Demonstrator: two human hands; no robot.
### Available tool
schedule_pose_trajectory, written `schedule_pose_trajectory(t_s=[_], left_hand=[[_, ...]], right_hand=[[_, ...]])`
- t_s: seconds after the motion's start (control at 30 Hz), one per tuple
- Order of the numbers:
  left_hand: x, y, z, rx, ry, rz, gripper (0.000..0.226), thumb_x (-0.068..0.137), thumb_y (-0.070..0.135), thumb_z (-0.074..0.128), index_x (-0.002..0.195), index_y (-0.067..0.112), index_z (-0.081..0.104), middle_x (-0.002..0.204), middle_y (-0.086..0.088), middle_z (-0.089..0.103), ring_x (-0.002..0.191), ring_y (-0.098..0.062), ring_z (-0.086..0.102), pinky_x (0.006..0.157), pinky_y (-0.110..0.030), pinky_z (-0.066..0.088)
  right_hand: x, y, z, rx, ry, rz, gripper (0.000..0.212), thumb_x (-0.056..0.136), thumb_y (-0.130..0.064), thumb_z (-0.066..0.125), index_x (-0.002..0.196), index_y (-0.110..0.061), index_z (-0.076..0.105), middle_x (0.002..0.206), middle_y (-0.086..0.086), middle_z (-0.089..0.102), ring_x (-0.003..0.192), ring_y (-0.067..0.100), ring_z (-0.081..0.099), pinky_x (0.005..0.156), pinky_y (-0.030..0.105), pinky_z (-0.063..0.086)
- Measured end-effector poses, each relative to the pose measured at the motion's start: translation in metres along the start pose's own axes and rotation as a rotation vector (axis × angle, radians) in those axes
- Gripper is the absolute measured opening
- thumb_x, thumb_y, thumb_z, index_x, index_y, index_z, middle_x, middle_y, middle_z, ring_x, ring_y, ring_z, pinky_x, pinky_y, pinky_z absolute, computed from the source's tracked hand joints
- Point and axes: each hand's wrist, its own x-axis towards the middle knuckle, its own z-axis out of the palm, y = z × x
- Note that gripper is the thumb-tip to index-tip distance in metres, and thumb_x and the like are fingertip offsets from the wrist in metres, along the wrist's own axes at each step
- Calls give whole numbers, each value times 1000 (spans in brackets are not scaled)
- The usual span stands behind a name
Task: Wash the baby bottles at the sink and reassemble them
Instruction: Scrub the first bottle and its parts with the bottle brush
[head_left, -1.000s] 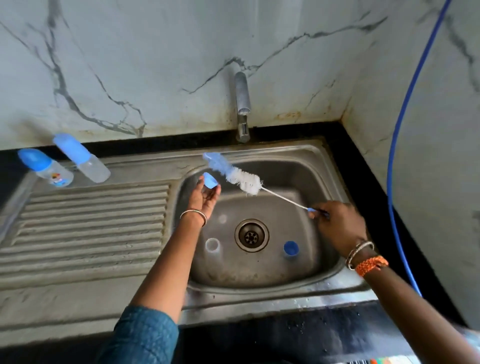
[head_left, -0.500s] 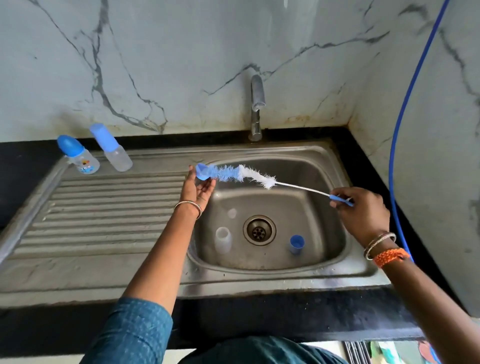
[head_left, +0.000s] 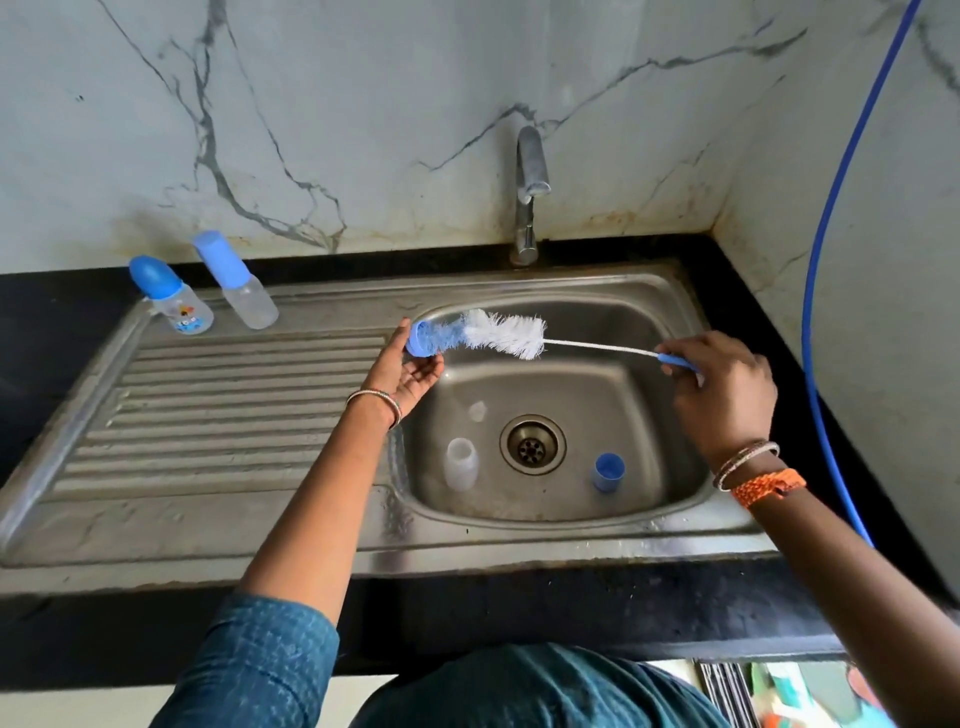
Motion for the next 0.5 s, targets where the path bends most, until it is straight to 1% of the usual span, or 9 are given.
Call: schedule_pose_trajectory(t_s=[0.07, 0.13, 0.2, 0.27, 0.33, 0.37, 0.4, 0.47, 0.5], left_hand=[[3, 0, 0, 52, 6, -18, 35, 90, 42, 59, 94, 7, 56, 82, -12, 58, 74, -18, 57, 67, -28, 58], [6, 1, 0, 35, 8, -16, 32, 90, 39, 59, 95, 7, 56, 86, -13, 60, 78, -20, 59, 80, -33, 56], [8, 5, 3, -6, 2, -4, 27, 93, 34, 57, 95, 6, 54, 91, -15, 60, 84, -23, 60, 96, -38, 49], [8, 9, 5, -70, 3, 24, 25, 95, 30, 52, 93, 5, 53, 92, -15, 59, 94, -25, 59, 103, -40, 43], [7, 11, 5, -150, -20, 50, 23, 97, 27, 50, 92, 4, 54, 89, -13, 63, 105, -25, 55, 103, -39, 42], [6, 12, 4, -176, -45, 61, 22, 97, 25, 49, 92, 4, 55, 85, -12, 67, 107, -24, 55, 102, -38, 41], [5, 13, 3, -183, -74, 75, 20, 98, 22, 48, 92, 5, 56, 79, -9, 71, 105, -23, 57, 102, -38, 42], [4, 13, 4, -147, -130, 108, 18, 100, 19, 43, 93, 8, 57, 73, -2, 73, 90, -16, 65, 97, -34, 44], [3, 14, 4, -119, -146, 123, 17, 100, 18, 42, 94, 10, 56, 72, 0, 73, 80, -13, 68, 91, -30, 47]], right_hand=[[3, -3, -1, -79, 141, -155, 27, 68, 5, 69, 86, -15, 73, 84, 5, 67, 77, 33, 61, 72, 36, 36], [5, -8, -4, -121, 223, -311, 25, 68, 5, 71, 83, -16, 72, 82, 3, 67, 71, 30, 59, 69, 36, 32], [6, -13, -5, -135, 228, -394, 22, 71, 2, 73, 81, -17, 72, 81, 1, 68, 69, 29, 60, 68, 36, 34], [6, -17, -5, -95, 176, -367, 18, 72, 0, 76, 81, -16, 74, 76, 2, 68, 67, 29, 62, 65, 35, 40], [5, -21, -8, -11, 41, -207, 16, 73, -4, 78, 85, -15, 77, 74, 5, 67, 67, 31, 64, 60, 31, 44], [5, -23, -10, 5, -53, -106, 16, 75, -8, 77, 88, -17, 77, 77, 5, 68, 71, 32, 66, 60, 30, 45], [5, -24, -11, -34, -159, -25, 14, 78, -14, 74, 91, -20, 77, 81, 5, 70, 76, 33, 66, 61, 31, 46], [11, -23, -12, -181, -452, 48, 11, 84, -24, 67, 90, -26, 76, 85, 2, 71, 85, 32, 66, 67, 32, 48], [14, -23, -12, -165, -649, 81, 12, 86, -23, 63, 84, -26, 75, 77, -2, 69, 81, 25, 66, 66, 29, 47]])
